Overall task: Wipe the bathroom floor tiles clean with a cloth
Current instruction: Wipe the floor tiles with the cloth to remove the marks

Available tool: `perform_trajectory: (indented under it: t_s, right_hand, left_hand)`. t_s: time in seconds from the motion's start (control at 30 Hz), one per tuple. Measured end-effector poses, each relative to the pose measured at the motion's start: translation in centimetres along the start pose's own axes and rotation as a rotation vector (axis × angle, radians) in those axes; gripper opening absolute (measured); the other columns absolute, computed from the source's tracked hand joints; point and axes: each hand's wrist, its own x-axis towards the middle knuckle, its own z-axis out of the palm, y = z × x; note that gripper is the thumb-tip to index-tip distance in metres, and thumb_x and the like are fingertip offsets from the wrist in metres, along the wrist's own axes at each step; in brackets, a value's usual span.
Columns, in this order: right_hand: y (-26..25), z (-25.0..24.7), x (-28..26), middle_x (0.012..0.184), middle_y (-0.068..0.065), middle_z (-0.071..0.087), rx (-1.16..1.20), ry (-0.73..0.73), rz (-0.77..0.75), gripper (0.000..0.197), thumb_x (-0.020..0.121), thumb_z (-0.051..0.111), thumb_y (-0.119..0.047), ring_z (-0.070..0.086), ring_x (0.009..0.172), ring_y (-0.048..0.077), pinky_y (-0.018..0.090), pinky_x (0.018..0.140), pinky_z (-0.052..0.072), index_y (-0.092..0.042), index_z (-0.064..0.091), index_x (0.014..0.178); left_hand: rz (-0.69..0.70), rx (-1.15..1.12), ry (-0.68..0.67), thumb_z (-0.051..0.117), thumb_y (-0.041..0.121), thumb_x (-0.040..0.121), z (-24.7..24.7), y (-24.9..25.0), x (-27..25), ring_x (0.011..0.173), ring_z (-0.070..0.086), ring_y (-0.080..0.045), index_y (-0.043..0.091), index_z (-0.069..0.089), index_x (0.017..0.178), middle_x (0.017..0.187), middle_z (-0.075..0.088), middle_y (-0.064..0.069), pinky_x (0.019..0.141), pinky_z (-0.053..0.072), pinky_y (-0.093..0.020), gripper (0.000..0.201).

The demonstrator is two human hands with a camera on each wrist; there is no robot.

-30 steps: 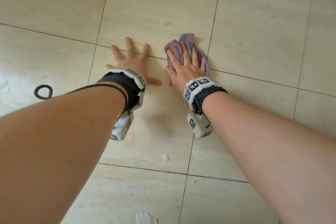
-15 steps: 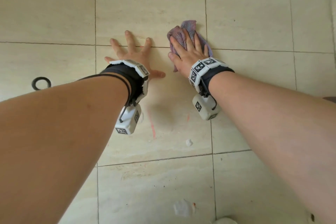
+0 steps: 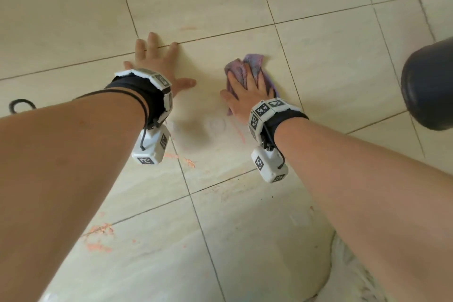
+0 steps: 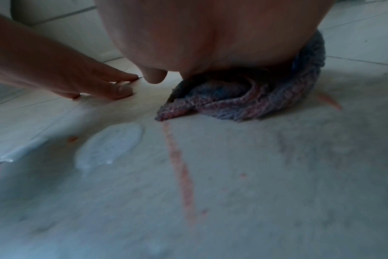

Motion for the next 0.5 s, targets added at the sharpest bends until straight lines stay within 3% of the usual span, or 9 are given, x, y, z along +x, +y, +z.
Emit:
perform_trajectory:
  t_s: [0.13,0.27,0.33,0.5]
  right_hand:
    - [-1.9,1.5,-1.8,0.161,-0.013,-0.019,0.061,0.02,0.047,0.063,0.096,0.028,-0.061,-0.021,0.147,0.022,0.054,0.119,-0.001,-0.045,0.004,0.152]
    - [-4.3,3.1,-3.3,0.161,-0.013,-0.019,0.088,0.024,0.056,0.062,0.096,0.027,-0.062,-0.021,0.147,0.023,0.055,0.118,-0.002,-0.046,0.006,0.152]
    - [-5.9,4.0,-4.3,0.161,-0.011,-0.019,0.063,-0.005,0.014,0.058,0.098,0.027,-0.059,-0.023,0.146,0.026,0.056,0.118,-0.002,-0.047,0.009,0.152]
    - [-7.3,6.1,-6.8,0.161,-0.004,-0.02,-0.039,-0.079,-0.162,0.058,0.1,0.032,-0.05,-0.018,0.147,0.031,0.059,0.117,0.002,-0.043,0.008,0.153]
  left_hand:
    - [0.052,0.05,-0.01,0.06,0.066,0.082,0.0,-2.2,-0.7,0.144,0.009,-0.034,0.03,0.021,0.15,0.16,0.003,-0.008,0.115,0.023,-0.053,0.086]
    - [0.068,0.089,-0.031,0.055,0.065,0.087,0.5,-4.1,-1.6,0.148,-0.001,-0.034,0.029,0.011,0.154,0.163,-0.007,-0.01,0.118,0.017,-0.054,0.088]
    - [0.085,0.103,-0.028,0.053,0.067,0.087,1.0,-4.7,-1.8,0.149,-0.003,-0.034,0.03,0.009,0.154,0.163,-0.009,-0.009,0.117,0.018,-0.055,0.089]
    - [0.107,0.146,-0.008,0.049,0.069,0.088,1.0,-4.6,-1.9,0.149,-0.002,-0.038,0.027,0.008,0.156,0.163,-0.007,-0.014,0.12,0.007,-0.045,0.09]
